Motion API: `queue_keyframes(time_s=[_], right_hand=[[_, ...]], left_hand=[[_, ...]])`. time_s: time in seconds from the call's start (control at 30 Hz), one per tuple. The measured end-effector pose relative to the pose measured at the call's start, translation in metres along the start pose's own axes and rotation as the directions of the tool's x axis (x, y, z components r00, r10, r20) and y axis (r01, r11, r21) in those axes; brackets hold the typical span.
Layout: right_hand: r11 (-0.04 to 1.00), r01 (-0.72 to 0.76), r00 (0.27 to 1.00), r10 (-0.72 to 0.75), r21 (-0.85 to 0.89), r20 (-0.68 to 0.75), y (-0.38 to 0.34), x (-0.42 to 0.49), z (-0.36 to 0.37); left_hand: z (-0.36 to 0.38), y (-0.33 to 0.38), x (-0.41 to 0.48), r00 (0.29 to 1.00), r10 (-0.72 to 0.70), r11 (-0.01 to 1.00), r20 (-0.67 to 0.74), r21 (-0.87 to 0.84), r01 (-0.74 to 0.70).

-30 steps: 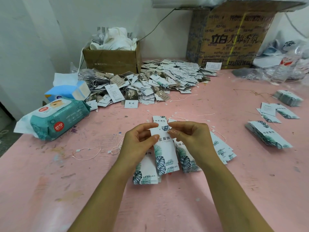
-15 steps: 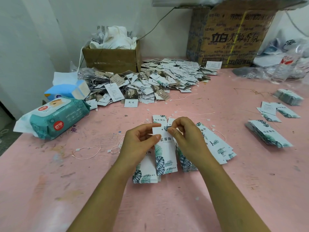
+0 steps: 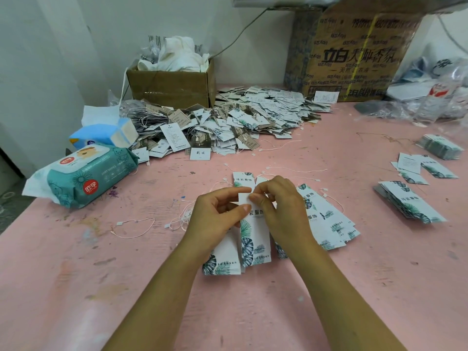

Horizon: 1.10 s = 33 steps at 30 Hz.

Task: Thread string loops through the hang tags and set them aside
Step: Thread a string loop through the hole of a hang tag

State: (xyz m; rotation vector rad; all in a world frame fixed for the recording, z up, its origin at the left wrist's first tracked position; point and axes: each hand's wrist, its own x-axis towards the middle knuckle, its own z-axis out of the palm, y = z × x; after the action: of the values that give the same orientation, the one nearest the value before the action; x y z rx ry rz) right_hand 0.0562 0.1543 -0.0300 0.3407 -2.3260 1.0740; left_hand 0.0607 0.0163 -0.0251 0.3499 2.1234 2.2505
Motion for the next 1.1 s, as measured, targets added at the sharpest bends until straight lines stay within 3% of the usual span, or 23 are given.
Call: queue_keyframes(time_s=[0.13,0.27,0.43,0.6,0.77,0.87,0.97,1.1], right_hand=[[0.998,-0.028,1.0,0.028,0.056,-0.012,0.0,0.0,0.001],[0.974,-0.072,0.997,0.077,0.216,-0.014,-0.001,0.0,-0.001],[0.958,-0.038,0.998,0.023,0.284,0.056,-0.006,-0.002,0.002],[0.933,-0.126,0.983,0.071,0.337,0.171,-0.005,-0.002,0.001],[0.985,-0.056,0.969,0.014,0.164,0.245,0.001,0.0,-0.003],[0.987,-0.026,0.969,-0.014,0.159,0.245,0.003,0.001,-0.008],[0.974,-0.095,0.973,0.047,0.206,0.224,0.005,0.001,-0.008],[0.922,-0.21,0.962,0.135,0.324,0.238,-0.001,0.0,-0.005]], left_hand=[[0.0,-0.001,0.0,1.0,-0.003,1.0,-0.002,-0.024,0.002],[-0.003,0.0,0.001,0.998,-0.052,0.977,0.035,-0.204,0.058],[-0.004,0.0,0.002,0.998,-0.056,0.967,0.014,-0.247,0.058],[-0.004,-0.001,0.003,0.999,-0.046,0.982,-0.007,-0.186,0.044],[0.001,0.0,0.003,0.996,-0.016,1.0,-0.086,-0.014,0.015],[0.001,0.0,0.004,0.99,-0.021,0.999,-0.14,-0.031,0.016],[-0.002,0.0,0.005,0.987,-0.013,0.994,-0.16,-0.113,-0.005],[0.001,0.001,0.003,0.993,0.078,0.997,-0.088,-0.005,-0.078]])
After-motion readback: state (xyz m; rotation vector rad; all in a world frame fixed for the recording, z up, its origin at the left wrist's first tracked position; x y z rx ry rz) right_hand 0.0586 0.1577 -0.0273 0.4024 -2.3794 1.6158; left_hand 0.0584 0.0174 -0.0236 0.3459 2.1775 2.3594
